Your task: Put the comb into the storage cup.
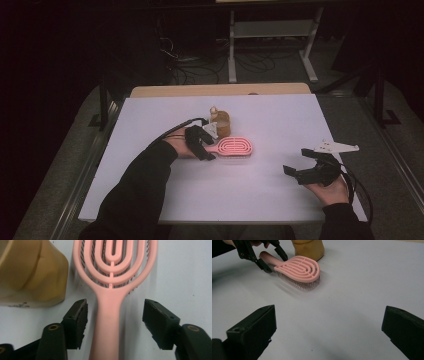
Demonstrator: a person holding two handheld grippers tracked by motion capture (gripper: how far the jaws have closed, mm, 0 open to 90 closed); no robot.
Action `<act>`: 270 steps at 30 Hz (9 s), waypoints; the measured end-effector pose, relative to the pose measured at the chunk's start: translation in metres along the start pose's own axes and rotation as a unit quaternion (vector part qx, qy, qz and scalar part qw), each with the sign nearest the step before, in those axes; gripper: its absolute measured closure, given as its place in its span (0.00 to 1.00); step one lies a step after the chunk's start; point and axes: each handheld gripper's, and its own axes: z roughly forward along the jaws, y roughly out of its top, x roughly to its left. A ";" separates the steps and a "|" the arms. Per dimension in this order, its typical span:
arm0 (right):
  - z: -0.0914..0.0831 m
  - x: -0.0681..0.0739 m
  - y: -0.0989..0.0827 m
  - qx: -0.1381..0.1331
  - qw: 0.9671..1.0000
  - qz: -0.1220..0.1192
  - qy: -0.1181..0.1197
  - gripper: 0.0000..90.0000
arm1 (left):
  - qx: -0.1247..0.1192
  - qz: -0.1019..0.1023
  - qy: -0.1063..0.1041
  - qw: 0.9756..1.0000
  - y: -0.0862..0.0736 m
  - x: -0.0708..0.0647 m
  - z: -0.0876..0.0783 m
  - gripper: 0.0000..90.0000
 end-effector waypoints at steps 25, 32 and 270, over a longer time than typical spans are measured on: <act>0.002 0.001 0.000 0.003 1.000 -0.004 -0.002 0.00 | 0.033 0.021 -0.006 0.999 0.009 0.003 0.009 0.75; 0.003 0.002 0.000 0.004 1.000 -0.004 -0.001 0.00 | 0.039 0.034 0.001 0.999 0.012 -0.002 0.008 0.77; 0.031 0.064 0.220 0.147 0.964 0.097 0.200 0.70 | -0.173 -0.052 0.097 0.979 0.000 -0.049 -0.130 0.12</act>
